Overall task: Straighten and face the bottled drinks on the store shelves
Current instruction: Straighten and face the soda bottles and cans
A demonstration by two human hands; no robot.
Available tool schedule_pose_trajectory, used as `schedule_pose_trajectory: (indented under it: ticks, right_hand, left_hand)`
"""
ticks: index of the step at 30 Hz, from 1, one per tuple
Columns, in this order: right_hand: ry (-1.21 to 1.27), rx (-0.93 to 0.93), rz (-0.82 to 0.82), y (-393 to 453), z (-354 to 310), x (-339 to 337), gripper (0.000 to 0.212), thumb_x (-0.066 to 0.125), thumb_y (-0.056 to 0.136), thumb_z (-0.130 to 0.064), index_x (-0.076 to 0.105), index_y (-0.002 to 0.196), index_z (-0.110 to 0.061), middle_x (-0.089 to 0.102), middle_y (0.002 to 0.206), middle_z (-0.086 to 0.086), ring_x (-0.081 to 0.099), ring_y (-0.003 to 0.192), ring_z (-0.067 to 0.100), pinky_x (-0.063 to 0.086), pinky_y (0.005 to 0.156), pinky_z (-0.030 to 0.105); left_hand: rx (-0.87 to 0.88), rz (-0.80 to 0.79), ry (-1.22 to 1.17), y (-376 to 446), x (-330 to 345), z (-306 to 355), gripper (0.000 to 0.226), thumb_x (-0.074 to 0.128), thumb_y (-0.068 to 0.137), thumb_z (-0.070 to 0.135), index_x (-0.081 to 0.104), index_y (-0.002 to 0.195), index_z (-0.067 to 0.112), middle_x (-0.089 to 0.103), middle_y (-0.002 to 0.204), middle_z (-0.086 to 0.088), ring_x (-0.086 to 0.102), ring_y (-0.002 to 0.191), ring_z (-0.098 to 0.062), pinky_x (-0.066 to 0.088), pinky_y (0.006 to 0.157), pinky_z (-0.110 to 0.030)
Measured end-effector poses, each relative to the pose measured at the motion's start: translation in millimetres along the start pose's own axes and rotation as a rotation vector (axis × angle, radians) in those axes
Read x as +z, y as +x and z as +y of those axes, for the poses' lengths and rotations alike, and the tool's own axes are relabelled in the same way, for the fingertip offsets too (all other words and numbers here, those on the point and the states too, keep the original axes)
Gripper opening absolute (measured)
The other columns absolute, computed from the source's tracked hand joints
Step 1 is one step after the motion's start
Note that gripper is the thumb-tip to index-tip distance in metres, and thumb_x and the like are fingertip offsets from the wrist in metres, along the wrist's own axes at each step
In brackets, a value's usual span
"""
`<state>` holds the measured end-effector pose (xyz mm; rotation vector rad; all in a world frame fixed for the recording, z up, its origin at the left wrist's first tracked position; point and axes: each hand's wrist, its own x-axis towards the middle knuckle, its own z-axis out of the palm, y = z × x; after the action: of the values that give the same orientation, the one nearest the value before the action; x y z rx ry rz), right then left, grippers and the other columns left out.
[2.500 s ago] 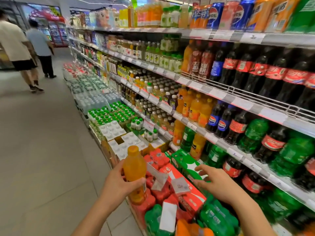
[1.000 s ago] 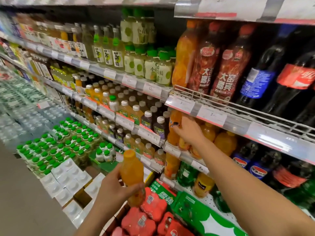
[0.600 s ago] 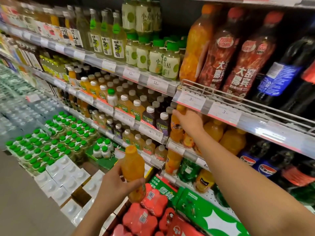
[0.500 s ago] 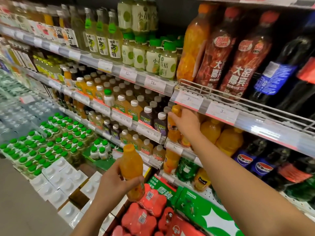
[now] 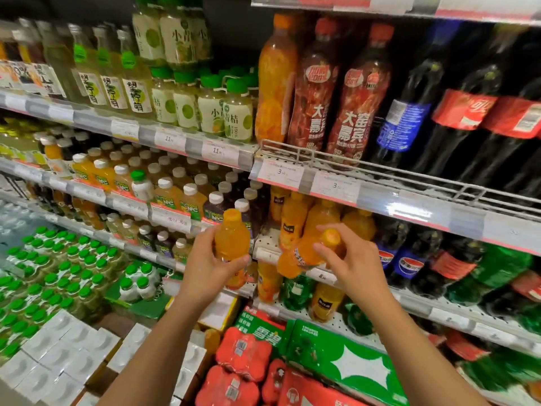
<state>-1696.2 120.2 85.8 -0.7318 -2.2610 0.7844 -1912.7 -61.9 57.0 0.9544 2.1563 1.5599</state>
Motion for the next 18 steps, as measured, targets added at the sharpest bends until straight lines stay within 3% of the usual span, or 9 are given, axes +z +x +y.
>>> schedule_pose_trajectory:
  ticks: [4, 7, 11, 15, 18]
  right_hand:
    - [0.001, 0.055, 0.021, -33, 11, -30, 0.024, 0.065, 0.093, -0.055, 0.064, 0.113, -0.042, 0.07, 0.083, -0.011, 0.067, 0.071, 0.008, 0.056, 0.066, 0.037]
    - [-0.041, 0.072, 0.061, -54, 20, -49, 0.023, 0.066, 0.091, -0.053, 0.065, 0.112, -0.042, 0.069, 0.079, -0.012, 0.064, 0.07, 0.01, 0.053, 0.064, 0.034]
    - [-0.048, 0.111, 0.101, -74, 33, -67, 0.023, 0.065, 0.09, -0.051, 0.066, 0.111, -0.042, 0.067, 0.069, -0.004, 0.063, 0.06, 0.014, 0.052, 0.061, 0.038]
    - [-0.052, 0.124, 0.115, -87, 41, -77, 0.018, 0.067, 0.092, -0.049, 0.067, 0.106, -0.037, 0.064, 0.068, -0.007, 0.058, 0.057, 0.016, 0.042, 0.053, 0.022]
    - [-0.048, 0.149, 0.116, -92, 46, -81, 0.017, 0.07, 0.09, -0.04, 0.068, 0.107, -0.037, 0.063, 0.068, -0.007, 0.056, 0.056, 0.015, 0.039, 0.052, 0.019]
  left_hand:
    - [-0.005, 0.033, 0.048, 32, 29, -1, 0.056, 0.089, 0.073, 0.037, 0.054, 0.116, 0.043, 0.066, 0.109, 0.009, 0.064, 0.099, -0.009, 0.053, 0.082, -0.034]
    - [-0.033, 0.07, 0.091, 58, 51, -3, 0.062, 0.087, 0.065, 0.042, 0.051, 0.115, 0.037, 0.066, 0.105, 0.005, 0.064, 0.095, -0.017, 0.055, 0.084, -0.045]
    - [-0.043, 0.105, 0.134, 80, 76, 0, 0.063, 0.09, 0.071, 0.028, 0.051, 0.12, 0.023, 0.062, 0.106, 0.001, 0.062, 0.099, -0.026, 0.049, 0.083, -0.039]
    - [-0.077, 0.125, 0.19, 93, 94, 2, 0.064, 0.085, 0.077, 0.029, 0.049, 0.128, 0.017, 0.066, 0.112, -0.007, 0.063, 0.105, -0.031, 0.045, 0.082, -0.035]
    - [-0.08, 0.129, 0.2, 102, 101, 9, 0.071, 0.083, 0.08, 0.029, 0.045, 0.138, 0.015, 0.064, 0.124, -0.01, 0.061, 0.114, -0.033, 0.047, 0.09, -0.038]
